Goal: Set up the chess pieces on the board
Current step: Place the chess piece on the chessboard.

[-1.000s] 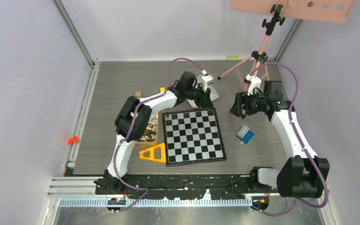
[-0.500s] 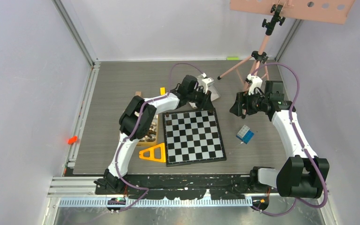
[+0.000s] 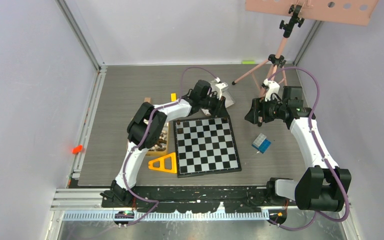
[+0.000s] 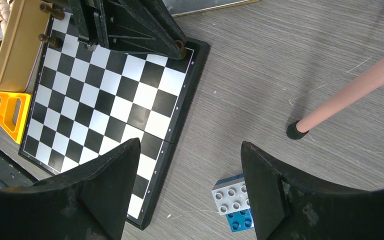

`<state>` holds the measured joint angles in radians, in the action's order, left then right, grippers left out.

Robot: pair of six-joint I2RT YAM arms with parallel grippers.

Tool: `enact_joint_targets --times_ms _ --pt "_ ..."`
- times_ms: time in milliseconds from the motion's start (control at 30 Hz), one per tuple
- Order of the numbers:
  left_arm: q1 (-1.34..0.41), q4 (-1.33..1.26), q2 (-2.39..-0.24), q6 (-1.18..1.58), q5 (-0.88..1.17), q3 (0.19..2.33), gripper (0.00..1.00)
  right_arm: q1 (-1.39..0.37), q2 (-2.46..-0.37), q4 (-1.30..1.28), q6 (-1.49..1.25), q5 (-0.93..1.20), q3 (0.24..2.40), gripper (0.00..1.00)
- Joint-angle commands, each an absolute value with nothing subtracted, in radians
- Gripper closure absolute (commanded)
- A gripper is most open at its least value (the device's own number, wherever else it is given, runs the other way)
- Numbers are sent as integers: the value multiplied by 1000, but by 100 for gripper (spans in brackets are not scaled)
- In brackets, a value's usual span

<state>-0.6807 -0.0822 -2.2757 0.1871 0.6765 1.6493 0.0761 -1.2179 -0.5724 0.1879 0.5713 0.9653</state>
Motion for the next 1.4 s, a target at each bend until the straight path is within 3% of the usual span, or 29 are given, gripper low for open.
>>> enact_joint_targets --times_ms 0,767,1233,1367 --pt "-686 -145 -2275 187 676 1658 86 81 -1216 -541 192 595 962 21" --pt "-687 -132 -2267 202 665 1626 69 84 -1216 -545 196 600 960 21" --pt "-696 -102 -2292 191 667 1684 68 84 -1224 -554 199 606 960 21" --pt "-701 -95 -2291 190 674 1680 72 86 -1224 -555 202 606 960 21"
